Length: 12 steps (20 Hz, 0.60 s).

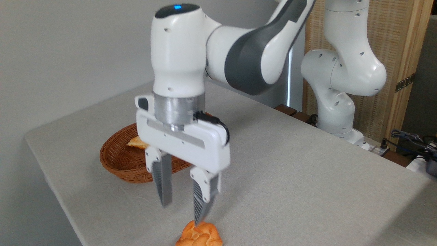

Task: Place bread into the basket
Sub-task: 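Lower the gripper and close it on the orange bread roll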

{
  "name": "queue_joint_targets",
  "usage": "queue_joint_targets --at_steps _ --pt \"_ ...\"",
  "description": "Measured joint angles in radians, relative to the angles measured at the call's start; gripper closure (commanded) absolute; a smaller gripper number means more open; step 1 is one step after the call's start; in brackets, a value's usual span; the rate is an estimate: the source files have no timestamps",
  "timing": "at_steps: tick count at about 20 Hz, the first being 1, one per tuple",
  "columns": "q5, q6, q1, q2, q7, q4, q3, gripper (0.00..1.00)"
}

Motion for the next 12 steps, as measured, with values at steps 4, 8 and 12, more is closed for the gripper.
queue_joint_targets --at_steps 4,8,12 --pt "0.043 0.014 0.0 0.023 0.008 -0.002 0.052 0.0" --pt "0.075 0.015 -0.001 0.057 0.027 -0.022 0.07 0.0" --pt "0.076 0.019 -0.01 0.087 0.027 -0.023 0.067 0.0"
